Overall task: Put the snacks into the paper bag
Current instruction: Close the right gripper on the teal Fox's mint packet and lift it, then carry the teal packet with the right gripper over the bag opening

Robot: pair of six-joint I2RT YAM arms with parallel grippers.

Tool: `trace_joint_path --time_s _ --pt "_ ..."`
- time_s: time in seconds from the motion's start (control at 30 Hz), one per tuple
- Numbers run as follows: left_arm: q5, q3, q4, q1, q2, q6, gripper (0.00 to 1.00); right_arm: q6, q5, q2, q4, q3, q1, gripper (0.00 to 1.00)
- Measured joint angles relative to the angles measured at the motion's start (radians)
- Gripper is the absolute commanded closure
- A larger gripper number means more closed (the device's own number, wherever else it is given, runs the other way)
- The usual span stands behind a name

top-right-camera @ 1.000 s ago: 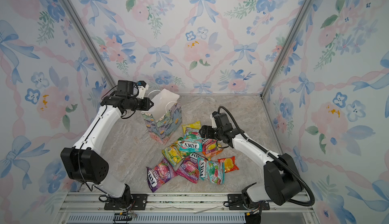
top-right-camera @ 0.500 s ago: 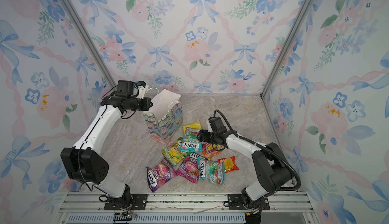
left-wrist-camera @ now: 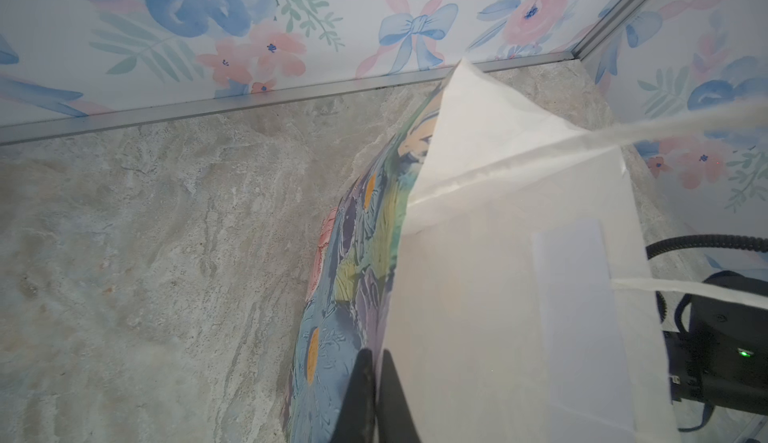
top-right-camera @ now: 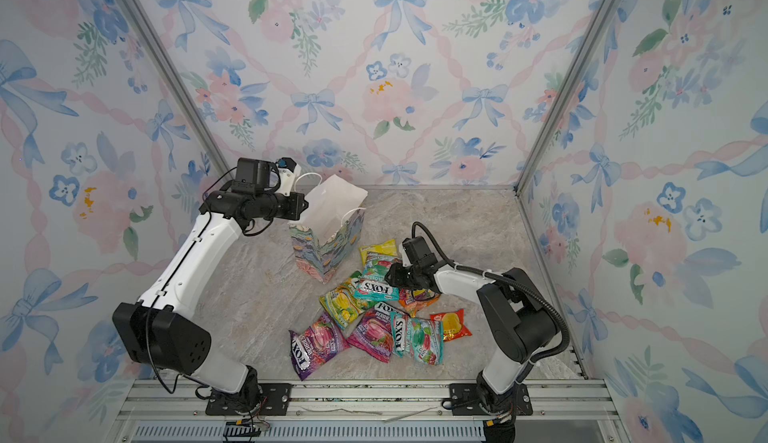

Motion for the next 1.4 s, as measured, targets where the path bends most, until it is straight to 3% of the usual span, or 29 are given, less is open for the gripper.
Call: trace_joint_path --time_s 0.1,0.3,0.87,1.4 --pt "-0.025 0.002 0.000 -0.026 -0.005 0.000 1.00 0.006 -0.009 0.000 0.011 0.004 0.001 0.89" --pt "-0.093 0.002 -0.001 -0.050 -0.011 0.001 1.00 -0.011 0.007 -0.050 -0.028 0.018 0.004 0.92" --pt "-0.223 -0.020 0.001 -0.052 -0.013 0.008 1.00 -0.113 0.127 -0.241 -0.270 0.139 -0.010 0.94" --pt "-0.199 -0.050 0.011 -0.052 -0.030 0.015 1.00 -0.310 0.319 -0.259 -0.421 0.561 -0.040 0.96"
